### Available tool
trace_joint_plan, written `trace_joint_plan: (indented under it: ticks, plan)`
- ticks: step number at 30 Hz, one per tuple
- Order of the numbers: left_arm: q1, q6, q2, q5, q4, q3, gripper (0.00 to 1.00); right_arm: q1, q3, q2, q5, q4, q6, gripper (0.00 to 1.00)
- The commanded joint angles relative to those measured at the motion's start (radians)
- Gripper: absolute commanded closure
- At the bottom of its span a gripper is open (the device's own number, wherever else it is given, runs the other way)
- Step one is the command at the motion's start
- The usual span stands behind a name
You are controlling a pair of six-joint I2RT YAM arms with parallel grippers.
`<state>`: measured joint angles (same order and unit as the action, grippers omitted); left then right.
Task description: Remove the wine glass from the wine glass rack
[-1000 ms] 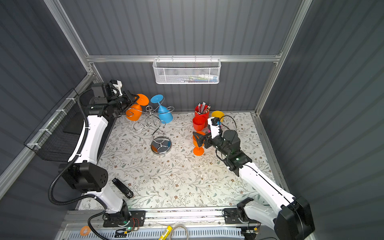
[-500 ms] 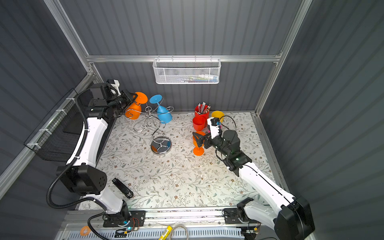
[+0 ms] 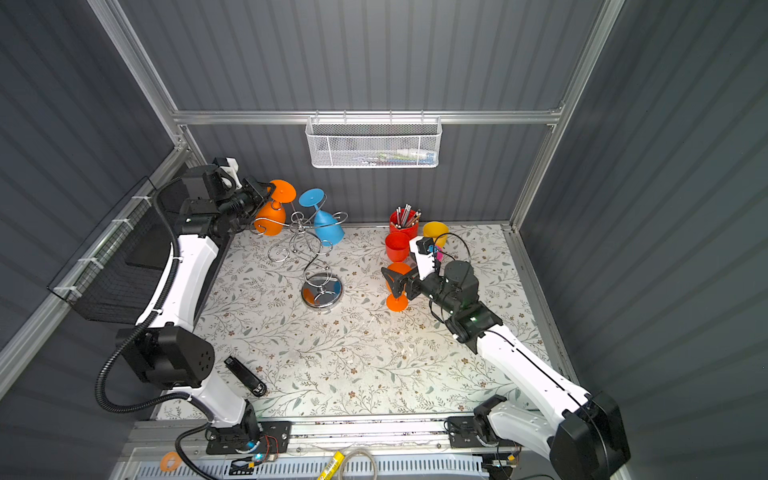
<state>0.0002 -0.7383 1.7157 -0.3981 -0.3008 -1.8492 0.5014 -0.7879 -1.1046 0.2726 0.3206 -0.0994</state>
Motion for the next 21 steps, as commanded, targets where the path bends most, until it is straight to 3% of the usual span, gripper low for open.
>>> trace_joint_plan:
  ticks: [1, 21]
  plan:
    - [0.011, -0.03, 0.026, -0.024, 0.11, -0.003, 1.0, 0.009, -0.008, 0.011, 0.019, 0.018, 0.024, 0.01]
    - [0.009, -0.064, 0.032, -0.185, 0.138, 0.035, 1.0, 0.03, -0.022, -0.007, 0.005, 0.008, 0.043, 0.01]
